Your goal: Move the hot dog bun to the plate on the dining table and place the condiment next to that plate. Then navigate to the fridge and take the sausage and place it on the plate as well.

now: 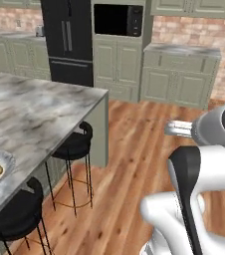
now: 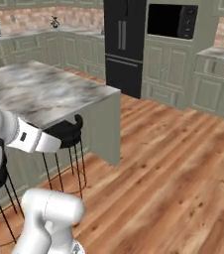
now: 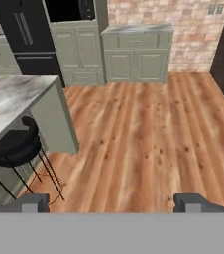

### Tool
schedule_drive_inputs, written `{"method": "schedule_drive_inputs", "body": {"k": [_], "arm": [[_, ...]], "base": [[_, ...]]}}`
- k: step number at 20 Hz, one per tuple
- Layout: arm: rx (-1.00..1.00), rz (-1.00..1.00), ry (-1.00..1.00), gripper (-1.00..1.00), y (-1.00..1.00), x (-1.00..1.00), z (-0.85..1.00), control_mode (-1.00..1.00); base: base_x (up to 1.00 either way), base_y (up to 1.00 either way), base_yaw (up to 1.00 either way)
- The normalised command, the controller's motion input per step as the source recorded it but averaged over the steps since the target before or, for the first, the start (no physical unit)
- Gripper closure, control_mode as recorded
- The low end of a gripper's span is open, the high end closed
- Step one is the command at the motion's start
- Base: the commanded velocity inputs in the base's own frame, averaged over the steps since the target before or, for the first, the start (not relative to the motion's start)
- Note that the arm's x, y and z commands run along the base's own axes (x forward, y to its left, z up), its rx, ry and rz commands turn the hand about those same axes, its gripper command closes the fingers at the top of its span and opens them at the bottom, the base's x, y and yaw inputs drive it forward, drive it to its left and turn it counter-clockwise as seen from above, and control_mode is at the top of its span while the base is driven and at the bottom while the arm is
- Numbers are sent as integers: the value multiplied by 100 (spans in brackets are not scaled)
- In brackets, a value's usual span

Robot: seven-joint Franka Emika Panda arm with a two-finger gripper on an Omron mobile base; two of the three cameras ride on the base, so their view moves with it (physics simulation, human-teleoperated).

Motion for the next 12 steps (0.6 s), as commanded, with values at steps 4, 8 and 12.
{"method": "schedule_drive_inputs", "body": {"k": [4,8,12], "arm": [[0,0,0,-100,0,0,0,100],[0,0,0,-100,0,0,0,100],[0,0,0,-100,0,0,0,100]], "base": [[46,-87,-36],[47,-95,-22],[53,-98,-7]]}}
